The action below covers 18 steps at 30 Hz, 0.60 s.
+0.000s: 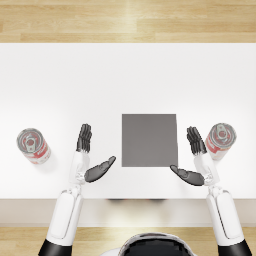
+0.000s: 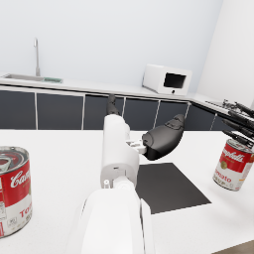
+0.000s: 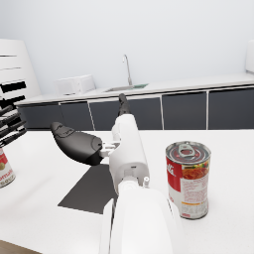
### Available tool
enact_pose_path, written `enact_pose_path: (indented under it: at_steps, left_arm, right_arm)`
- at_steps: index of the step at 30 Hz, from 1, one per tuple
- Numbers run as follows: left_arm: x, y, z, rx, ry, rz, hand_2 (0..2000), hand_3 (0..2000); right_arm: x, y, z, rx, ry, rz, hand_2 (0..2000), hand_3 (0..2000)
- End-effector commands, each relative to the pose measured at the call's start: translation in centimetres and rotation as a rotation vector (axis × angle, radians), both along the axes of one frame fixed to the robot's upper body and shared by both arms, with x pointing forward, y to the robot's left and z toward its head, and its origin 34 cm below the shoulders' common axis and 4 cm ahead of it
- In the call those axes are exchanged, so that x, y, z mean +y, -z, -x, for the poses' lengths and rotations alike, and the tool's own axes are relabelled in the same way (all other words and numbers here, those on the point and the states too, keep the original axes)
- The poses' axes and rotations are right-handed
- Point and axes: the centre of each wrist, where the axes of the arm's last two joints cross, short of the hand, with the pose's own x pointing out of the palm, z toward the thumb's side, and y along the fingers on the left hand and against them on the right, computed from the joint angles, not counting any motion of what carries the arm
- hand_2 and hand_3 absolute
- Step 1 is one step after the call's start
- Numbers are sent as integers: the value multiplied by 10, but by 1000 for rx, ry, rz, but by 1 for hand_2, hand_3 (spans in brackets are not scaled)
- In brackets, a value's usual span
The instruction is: Pick up the red can on the left and place it in the middle, then pick up the red can on the right and place it on top of the can in the middle
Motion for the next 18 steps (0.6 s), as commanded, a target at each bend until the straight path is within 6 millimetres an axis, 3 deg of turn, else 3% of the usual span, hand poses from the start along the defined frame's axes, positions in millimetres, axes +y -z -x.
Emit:
enact_pose_path:
  at_steps: [1, 18]
  left_arm:
    - [0, 0, 0, 0, 0, 0, 0, 0]
    - [0, 0, 0, 0, 0, 0, 0, 0]
  right_arm:
    - [0, 0, 0, 0, 0, 0, 0, 0]
    - [0, 0, 0, 0, 0, 0, 0, 0]
